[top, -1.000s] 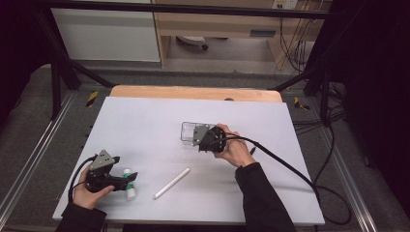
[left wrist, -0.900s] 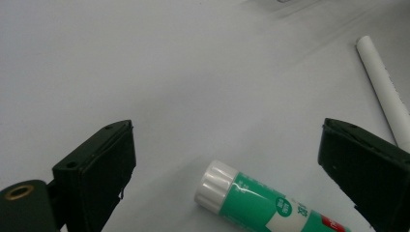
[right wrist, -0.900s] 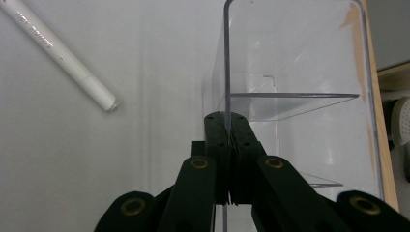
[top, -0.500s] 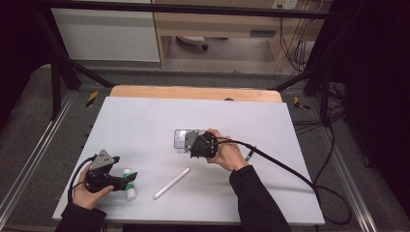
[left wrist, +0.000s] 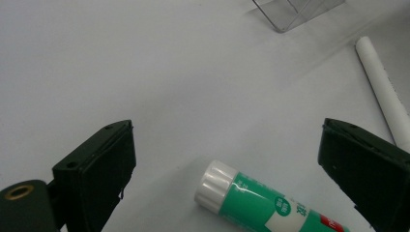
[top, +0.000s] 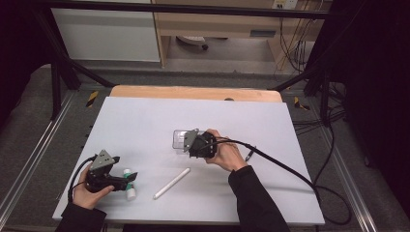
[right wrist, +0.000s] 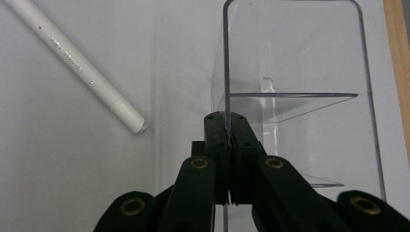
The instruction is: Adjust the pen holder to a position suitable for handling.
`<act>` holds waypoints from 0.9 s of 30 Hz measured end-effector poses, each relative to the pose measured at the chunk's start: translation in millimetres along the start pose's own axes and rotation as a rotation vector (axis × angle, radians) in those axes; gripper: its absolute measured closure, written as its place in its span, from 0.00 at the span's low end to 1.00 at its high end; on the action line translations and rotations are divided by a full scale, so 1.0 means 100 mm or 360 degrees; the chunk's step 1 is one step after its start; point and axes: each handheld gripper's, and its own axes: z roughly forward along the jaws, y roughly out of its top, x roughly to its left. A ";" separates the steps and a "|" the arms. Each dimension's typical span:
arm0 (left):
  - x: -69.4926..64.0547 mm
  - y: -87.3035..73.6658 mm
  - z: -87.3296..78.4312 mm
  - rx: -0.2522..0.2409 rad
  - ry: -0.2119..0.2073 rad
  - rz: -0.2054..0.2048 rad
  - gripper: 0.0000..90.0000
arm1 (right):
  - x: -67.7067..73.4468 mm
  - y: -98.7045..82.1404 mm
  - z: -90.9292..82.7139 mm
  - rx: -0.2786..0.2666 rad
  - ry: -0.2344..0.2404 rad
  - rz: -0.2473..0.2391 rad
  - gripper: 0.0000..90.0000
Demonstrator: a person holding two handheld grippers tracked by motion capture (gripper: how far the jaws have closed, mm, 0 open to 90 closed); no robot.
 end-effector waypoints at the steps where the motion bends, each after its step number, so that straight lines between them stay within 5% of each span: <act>1: 0.00 0.00 0.00 0.0000 0.0000 0.0000 0.07 | 0.00 0.00 0.00 -0.0004 -0.0004 0.0004 0.98; 21: 0.00 0.00 -0.01 -0.0004 -0.0001 0.0002 0.07 | -0.13 -0.07 0.08 -0.0061 -0.0158 0.0191 0.85; 27: -0.01 0.00 0.00 0.0001 -0.0005 -0.0001 0.07 | -0.11 -0.05 0.08 -0.0118 -0.0185 0.0259 0.70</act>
